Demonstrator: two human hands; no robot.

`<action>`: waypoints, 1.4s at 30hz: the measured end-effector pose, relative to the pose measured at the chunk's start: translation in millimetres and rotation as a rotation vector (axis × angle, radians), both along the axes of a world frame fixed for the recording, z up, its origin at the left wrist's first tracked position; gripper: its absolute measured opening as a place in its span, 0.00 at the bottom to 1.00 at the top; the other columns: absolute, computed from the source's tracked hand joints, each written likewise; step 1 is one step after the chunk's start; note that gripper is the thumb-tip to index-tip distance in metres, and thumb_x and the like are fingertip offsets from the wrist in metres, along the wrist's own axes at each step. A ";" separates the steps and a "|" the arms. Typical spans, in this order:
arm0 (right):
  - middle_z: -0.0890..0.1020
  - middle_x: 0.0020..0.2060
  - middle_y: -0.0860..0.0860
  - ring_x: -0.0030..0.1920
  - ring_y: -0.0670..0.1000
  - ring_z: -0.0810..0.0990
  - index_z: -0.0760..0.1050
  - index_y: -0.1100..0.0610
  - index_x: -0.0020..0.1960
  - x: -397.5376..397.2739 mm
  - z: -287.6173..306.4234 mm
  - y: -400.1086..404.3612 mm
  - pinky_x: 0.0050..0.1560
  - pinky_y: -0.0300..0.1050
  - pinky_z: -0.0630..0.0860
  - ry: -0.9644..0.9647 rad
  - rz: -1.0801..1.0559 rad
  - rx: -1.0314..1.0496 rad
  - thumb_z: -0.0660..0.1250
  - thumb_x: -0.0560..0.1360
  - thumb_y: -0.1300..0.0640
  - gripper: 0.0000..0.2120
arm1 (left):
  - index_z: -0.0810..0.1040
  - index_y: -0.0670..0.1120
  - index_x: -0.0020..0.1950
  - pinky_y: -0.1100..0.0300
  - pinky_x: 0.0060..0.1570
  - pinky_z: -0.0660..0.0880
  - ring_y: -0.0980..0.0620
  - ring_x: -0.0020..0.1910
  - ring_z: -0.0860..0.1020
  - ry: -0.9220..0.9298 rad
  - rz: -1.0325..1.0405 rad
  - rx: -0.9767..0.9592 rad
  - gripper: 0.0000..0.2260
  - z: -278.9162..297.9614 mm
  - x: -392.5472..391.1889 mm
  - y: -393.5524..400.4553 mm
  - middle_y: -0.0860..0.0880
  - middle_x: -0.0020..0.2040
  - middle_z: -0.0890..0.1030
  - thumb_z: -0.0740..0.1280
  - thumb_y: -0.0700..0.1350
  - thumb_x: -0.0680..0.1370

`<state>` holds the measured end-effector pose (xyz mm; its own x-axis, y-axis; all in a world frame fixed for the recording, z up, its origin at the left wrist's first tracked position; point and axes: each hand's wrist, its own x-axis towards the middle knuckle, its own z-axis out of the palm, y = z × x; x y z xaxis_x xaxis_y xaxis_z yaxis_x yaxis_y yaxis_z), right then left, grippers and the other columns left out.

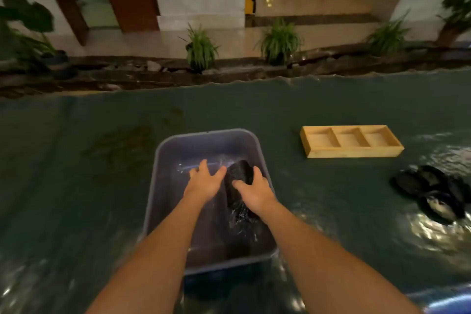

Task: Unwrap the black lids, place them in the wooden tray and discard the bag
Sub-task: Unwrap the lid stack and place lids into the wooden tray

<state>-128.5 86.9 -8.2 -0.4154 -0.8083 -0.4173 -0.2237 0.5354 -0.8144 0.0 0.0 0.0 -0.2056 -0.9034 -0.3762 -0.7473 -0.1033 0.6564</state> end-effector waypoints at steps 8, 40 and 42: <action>0.57 0.78 0.56 0.74 0.58 0.64 0.48 0.48 0.80 13.8 -32.2 -23.8 0.68 0.51 0.65 0.071 -0.100 0.116 0.66 0.75 0.43 0.41 | 0.52 0.48 0.80 0.45 0.71 0.63 0.38 0.75 0.61 0.125 -0.053 0.294 0.39 -47.5 -17.9 -35.8 0.40 0.79 0.58 0.63 0.63 0.77; 0.82 0.58 0.51 0.55 0.54 0.82 0.64 0.40 0.73 -63.9 78.5 32.9 0.59 0.56 0.79 -0.344 -0.083 -0.262 0.74 0.63 0.44 0.40 | 0.70 0.48 0.69 0.46 0.40 0.82 0.41 0.49 0.83 0.487 0.069 0.334 0.29 90.4 -91.8 41.0 0.42 0.58 0.81 0.67 0.63 0.74; 0.81 0.58 0.51 0.55 0.54 0.82 0.65 0.40 0.72 -91.4 87.2 61.2 0.58 0.57 0.79 -0.305 -0.060 -0.271 0.73 0.65 0.45 0.36 | 0.67 0.48 0.69 0.47 0.37 0.82 0.41 0.49 0.83 0.480 0.087 0.319 0.31 99.0 -117.4 70.5 0.42 0.59 0.80 0.67 0.65 0.73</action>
